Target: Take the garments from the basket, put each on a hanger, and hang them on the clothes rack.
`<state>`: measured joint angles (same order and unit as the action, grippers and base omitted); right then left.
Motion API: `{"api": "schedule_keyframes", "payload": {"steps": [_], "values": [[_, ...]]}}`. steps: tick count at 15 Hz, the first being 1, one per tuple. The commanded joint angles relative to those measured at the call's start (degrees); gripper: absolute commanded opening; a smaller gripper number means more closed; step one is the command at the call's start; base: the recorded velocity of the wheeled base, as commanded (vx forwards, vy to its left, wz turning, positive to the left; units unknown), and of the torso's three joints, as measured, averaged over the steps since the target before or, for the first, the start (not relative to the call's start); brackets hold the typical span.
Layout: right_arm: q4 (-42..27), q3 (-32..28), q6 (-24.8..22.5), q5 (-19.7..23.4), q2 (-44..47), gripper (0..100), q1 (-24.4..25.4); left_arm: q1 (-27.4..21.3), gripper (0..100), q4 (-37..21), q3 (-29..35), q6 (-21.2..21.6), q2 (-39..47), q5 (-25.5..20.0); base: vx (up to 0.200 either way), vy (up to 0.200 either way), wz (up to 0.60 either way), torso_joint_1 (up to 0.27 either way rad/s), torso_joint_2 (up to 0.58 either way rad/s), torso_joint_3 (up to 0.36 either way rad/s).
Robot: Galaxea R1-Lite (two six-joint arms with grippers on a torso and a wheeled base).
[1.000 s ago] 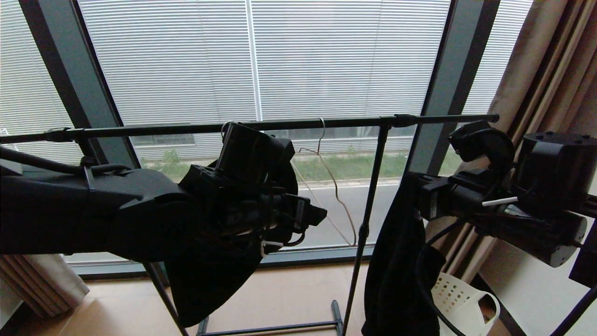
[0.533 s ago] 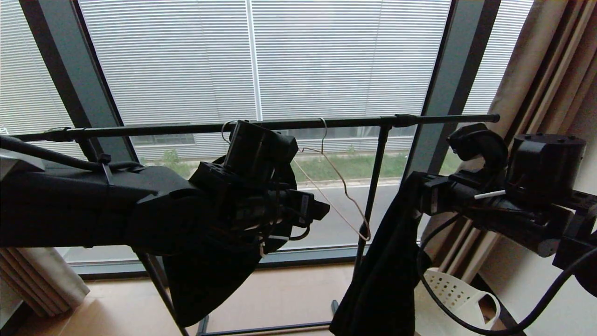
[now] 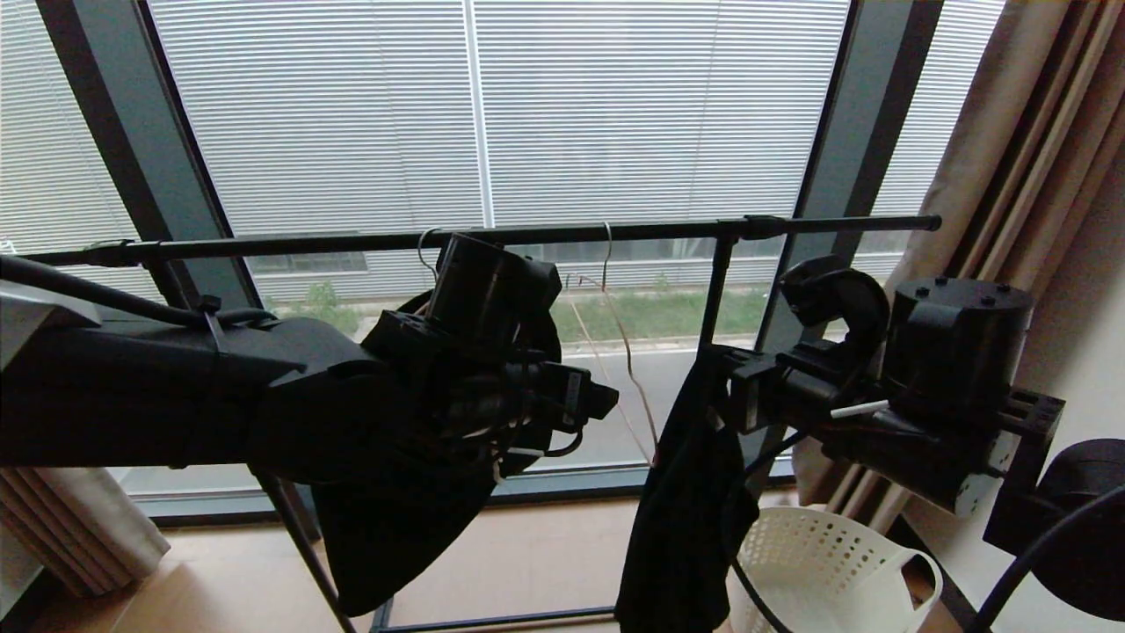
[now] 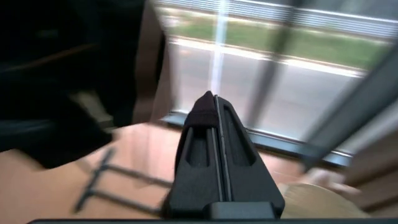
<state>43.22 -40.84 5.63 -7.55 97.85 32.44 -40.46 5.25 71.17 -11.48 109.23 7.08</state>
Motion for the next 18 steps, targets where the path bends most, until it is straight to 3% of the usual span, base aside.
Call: {"api": "schedule_keyframes", "payload": {"steps": [1,6,10,13,17,18], "values": [[0.11,0.41,0.08,0.87,0.06,0,1.14,0.21,100,0.02,0.02,-0.03,0.20,0.12,0.000,0.000,0.00,0.000,0.00,0.000],[0.03,0.23,-0.27,0.87,-3.11,0,-6.07,0.38,100,0.81,3.01,0.15,4.15,0.92,0.000,0.000,0.00,0.000,0.00,0.000],[-0.06,0.50,-0.36,2.54,-4.78,0,-6.60,1.70,100,0.90,11.89,1.99,12.41,2.67,0.000,0.000,0.00,0.000,0.00,0.000],[-0.06,0.76,-0.36,2.54,-4.87,0,-6.60,3.63,100,0.99,22.00,3.49,21.99,5.57,0.000,0.000,0.00,0.000,0.00,0.000],[0.03,0.76,-0.27,2.54,-4.60,0,-6.60,3.72,100,0.99,27.62,3.66,26.48,8.21,0.000,0.000,0.00,0.000,0.00,0.000],[0.03,0.85,-0.27,2.54,-4.60,0,-6.51,3.72,0,1.07,28.85,3.66,27.18,8.56,0.000,0.000,0.00,0.000,0.00,0.000]]}}
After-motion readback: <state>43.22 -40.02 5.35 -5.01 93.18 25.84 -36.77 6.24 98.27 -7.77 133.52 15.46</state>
